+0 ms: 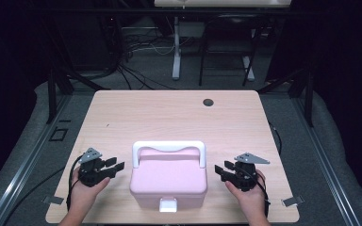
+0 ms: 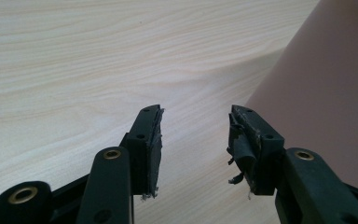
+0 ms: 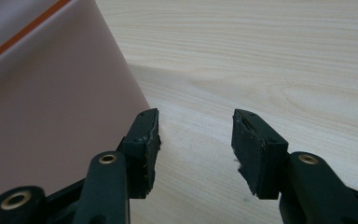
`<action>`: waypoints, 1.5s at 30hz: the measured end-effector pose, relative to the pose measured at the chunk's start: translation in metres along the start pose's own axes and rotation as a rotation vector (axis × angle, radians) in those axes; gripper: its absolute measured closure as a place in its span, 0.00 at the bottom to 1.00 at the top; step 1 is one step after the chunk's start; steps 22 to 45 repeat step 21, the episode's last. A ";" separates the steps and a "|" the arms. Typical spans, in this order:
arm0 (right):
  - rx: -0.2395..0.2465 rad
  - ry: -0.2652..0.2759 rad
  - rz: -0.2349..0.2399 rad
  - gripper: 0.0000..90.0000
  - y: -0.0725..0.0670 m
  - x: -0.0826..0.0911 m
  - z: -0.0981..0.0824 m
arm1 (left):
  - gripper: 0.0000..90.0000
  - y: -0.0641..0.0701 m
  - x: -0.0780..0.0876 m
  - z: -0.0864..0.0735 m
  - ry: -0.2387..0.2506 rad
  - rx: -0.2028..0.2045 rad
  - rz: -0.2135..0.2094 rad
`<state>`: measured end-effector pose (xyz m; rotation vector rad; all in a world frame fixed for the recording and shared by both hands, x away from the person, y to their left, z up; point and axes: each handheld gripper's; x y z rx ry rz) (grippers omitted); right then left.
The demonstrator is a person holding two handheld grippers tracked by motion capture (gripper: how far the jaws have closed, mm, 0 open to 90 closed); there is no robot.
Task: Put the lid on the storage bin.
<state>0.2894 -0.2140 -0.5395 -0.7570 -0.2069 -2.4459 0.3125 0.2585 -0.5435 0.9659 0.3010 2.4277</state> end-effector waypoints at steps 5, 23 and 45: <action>0.010 -0.011 -0.003 0.57 -0.001 -0.002 0.000 | 0.59 0.003 -0.002 -0.003 -0.011 -0.005 -0.008; 0.012 -0.017 -0.002 0.57 0.001 -0.006 -0.002 | 0.57 0.013 -0.006 -0.006 -0.014 -0.039 -0.028; 0.012 -0.017 -0.002 0.57 0.001 -0.006 -0.002 | 0.57 0.013 -0.006 -0.006 -0.014 -0.039 -0.028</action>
Point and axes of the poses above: each handheld gripper's, and its own axes: x roughly backward along the jaws, z roughly out of its top, y roughly to its right, and after that the axes turned 14 degrees about x, right-handed
